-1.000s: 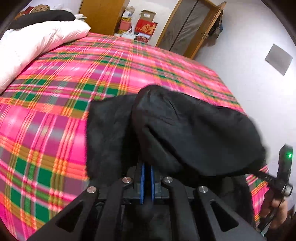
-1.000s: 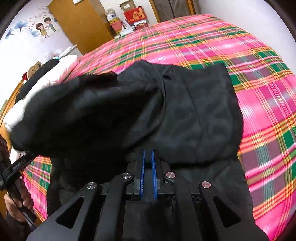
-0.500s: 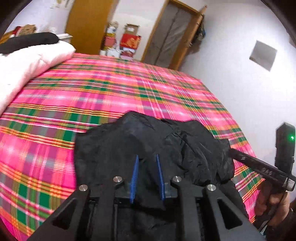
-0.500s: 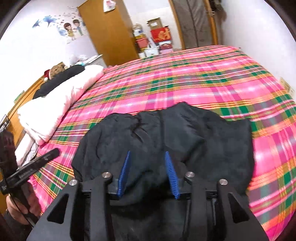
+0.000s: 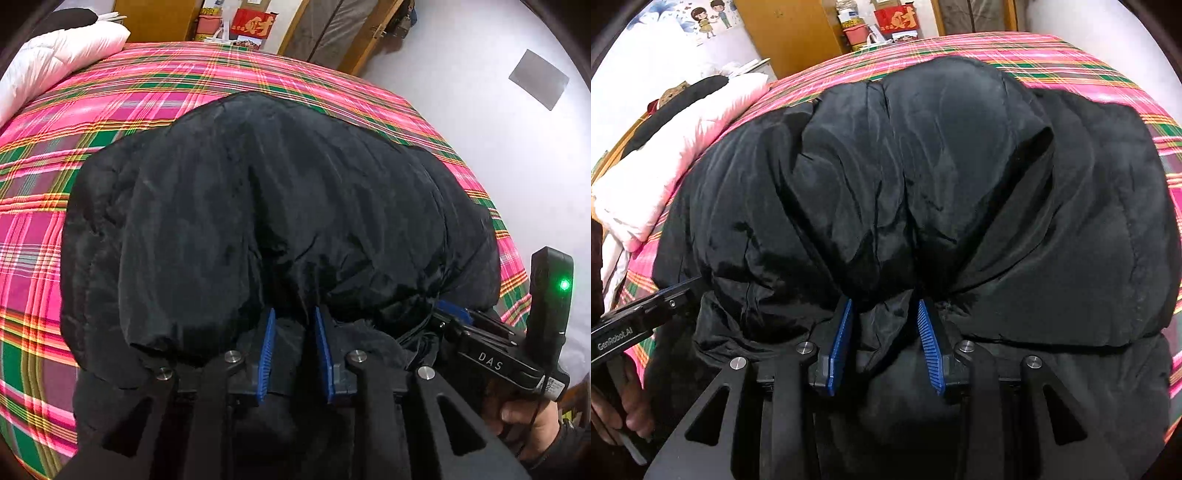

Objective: Fold large clothes

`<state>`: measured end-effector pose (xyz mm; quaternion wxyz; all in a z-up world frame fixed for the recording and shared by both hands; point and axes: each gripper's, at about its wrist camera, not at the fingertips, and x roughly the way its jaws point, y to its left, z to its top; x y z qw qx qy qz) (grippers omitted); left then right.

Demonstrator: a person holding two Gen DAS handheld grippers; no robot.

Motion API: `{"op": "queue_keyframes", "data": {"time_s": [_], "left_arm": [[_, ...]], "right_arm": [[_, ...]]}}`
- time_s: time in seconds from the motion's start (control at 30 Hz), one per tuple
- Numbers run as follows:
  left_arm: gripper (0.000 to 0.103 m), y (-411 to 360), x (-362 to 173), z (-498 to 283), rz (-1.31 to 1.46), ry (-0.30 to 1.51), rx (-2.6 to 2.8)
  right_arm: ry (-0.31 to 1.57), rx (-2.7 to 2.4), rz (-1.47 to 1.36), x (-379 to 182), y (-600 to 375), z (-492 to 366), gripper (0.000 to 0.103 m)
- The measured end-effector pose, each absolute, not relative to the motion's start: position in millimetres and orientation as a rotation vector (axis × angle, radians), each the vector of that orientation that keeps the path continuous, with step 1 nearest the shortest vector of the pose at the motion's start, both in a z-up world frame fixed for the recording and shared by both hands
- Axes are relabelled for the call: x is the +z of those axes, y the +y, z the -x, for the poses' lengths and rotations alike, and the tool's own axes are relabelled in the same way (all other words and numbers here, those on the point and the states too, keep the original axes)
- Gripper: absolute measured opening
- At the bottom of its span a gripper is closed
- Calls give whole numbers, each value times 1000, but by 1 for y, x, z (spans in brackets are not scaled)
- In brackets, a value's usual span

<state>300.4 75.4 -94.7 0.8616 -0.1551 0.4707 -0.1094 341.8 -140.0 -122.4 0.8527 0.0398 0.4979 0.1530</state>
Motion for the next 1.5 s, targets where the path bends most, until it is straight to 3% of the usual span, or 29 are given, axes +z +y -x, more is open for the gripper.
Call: {"op": "queue_keyframes", "data": {"time_s": [0.27, 0.57, 0.67, 0.8, 0.93, 1.17, 1.33, 1.5], "left_arm": [[26, 67, -85, -298, 280, 979, -184], [26, 83, -24, -271, 222, 813, -151], [26, 95, -24, -293, 228, 782, -114], [26, 116, -58, -316, 239, 887, -50], [26, 124, -85, -325, 253, 964, -41], [26, 121, -71, -318, 253, 955, 6], [26, 124, -27, -302, 322, 760, -54], [26, 90, -31, -304, 256, 764, -192]], "right_arm": [[1080, 295, -38, -100, -131, -336, 36], [817, 292, -14, -15, -152, -330, 38], [825, 268, -5, -23, -153, -361, 38], [955, 209, -49, -70, -169, -400, 35], [968, 192, -13, -94, -173, -399, 34], [985, 173, -53, -68, -173, -392, 33], [827, 271, -64, -19, -154, -349, 34], [932, 334, 14, -58, -120, -355, 33]]}}
